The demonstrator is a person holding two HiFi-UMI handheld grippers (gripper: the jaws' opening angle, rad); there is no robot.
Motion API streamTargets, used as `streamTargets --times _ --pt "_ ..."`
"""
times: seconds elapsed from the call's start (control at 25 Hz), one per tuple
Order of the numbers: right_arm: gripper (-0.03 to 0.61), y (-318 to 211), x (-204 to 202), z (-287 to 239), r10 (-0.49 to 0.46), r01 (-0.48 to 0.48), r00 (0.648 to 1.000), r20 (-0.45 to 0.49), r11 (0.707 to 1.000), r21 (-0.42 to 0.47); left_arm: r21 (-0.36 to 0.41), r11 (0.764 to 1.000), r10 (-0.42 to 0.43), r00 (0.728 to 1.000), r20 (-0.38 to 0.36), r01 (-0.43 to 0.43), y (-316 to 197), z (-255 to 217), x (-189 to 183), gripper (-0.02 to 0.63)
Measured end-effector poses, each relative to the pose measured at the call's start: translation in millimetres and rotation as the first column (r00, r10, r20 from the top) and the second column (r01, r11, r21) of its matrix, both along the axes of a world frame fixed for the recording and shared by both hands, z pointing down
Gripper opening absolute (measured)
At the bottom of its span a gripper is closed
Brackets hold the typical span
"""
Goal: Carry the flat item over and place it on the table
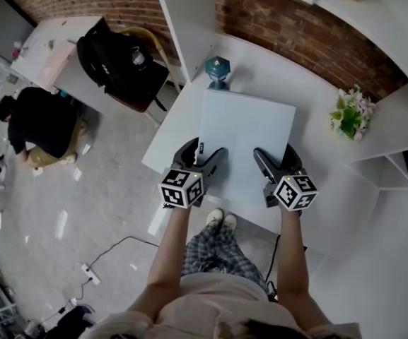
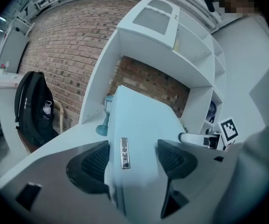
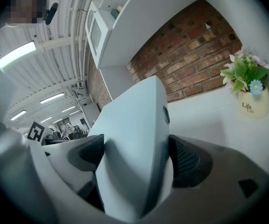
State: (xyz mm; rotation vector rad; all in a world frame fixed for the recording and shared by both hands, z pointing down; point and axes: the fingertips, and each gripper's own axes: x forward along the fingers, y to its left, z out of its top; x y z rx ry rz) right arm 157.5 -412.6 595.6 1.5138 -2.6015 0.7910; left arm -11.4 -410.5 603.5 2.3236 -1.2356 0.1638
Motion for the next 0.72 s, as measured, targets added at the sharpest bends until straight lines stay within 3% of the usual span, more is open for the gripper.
streamTargets --times 0.28,0.48,0.72 --pt "0.44 -24 6 36 -0.003 -0.001 1.0 -0.017 0.979 -0.202 -0.149 0.989 -0.016 1.0 0.005 0.017 -26 31 6 0.333" --pt "0.443 -31 10 55 -0.009 -0.019 0.997 -0.079 0.939 -0.342 -0.257 0.966 0.003 0.999 0.034 0.005 -35 50 11 0.333" --pt "0.443 -31 15 77 -0.034 -0.048 0.983 -0.181 0.902 -0.43 -0.365 0.931 0.016 0.997 0.08 0.014 -32 76 17 0.334"
